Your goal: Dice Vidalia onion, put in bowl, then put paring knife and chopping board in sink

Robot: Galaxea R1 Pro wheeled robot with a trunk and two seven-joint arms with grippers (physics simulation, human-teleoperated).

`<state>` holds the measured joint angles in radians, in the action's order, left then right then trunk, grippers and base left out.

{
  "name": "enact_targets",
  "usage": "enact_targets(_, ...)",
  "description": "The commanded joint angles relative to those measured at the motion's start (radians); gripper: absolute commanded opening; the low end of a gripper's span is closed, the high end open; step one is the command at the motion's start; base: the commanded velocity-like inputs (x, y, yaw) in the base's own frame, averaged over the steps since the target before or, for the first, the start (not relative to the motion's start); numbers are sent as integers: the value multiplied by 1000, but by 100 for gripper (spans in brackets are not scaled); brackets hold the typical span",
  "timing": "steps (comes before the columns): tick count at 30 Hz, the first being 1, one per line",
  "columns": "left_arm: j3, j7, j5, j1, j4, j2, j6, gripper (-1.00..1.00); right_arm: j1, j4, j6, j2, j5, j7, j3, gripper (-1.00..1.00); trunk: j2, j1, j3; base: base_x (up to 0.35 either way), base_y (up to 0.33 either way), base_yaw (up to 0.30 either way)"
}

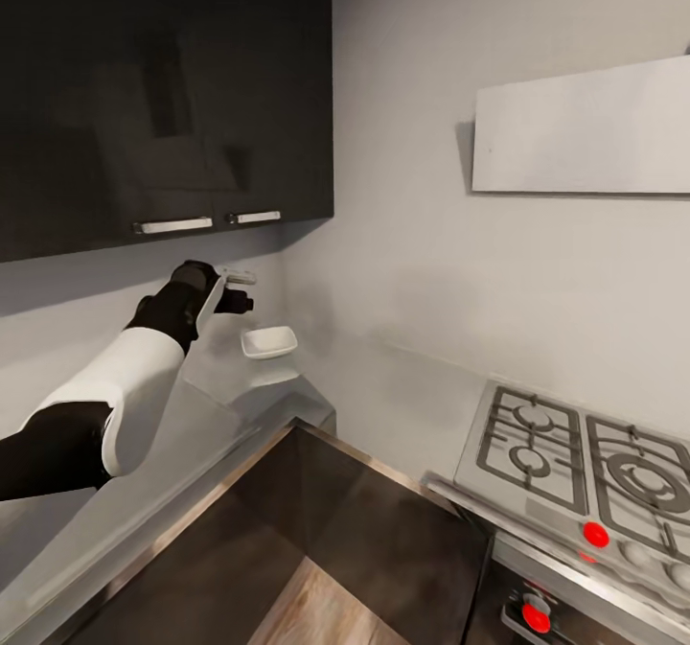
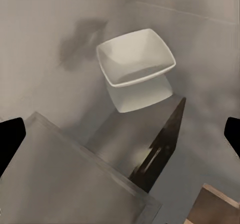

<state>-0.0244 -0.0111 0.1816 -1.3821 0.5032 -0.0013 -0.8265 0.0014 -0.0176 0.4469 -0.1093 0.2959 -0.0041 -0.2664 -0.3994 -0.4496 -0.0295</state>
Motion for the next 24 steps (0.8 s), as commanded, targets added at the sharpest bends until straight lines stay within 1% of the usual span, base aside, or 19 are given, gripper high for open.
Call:
enact_targets(1, -3, -1, 1, 0, 6, 0, -3, 100, 0, 0, 3, 0, 10, 0, -9, 100, -1, 0, 0, 13, -2, 0)
enact_targets(5, -3, -1, 1, 0, 16, 3, -3, 100, 0, 0, 3, 0, 10, 0, -8, 100, -1, 0, 0, 62, 0, 0)
enact_targets(9, -2, -1, 1, 0, 16, 5, -3, 100, 0, -2, -24, -4, 9, -4, -10, 100, -1, 0, 0, 176, 0, 0)
enact_targets(11, -3, -1, 1, 0, 15, 5, -3, 100, 0, -4, -50, -5, 9, -5, -11, 100, -1, 0, 0, 265, 0, 0)
enact_targets(13, -3, -1, 1, 0, 16, 6, -3, 100, 0, -5, -58, -5, 9, -5, -11, 100, -1, 0, 0, 288, 0, 0)
enact_targets(24, -3, -1, 1, 0, 17, 6, -3, 100, 0, -5, -67, -7, 8, -3, -11, 100, -1, 0, 0, 314, 0, 0)
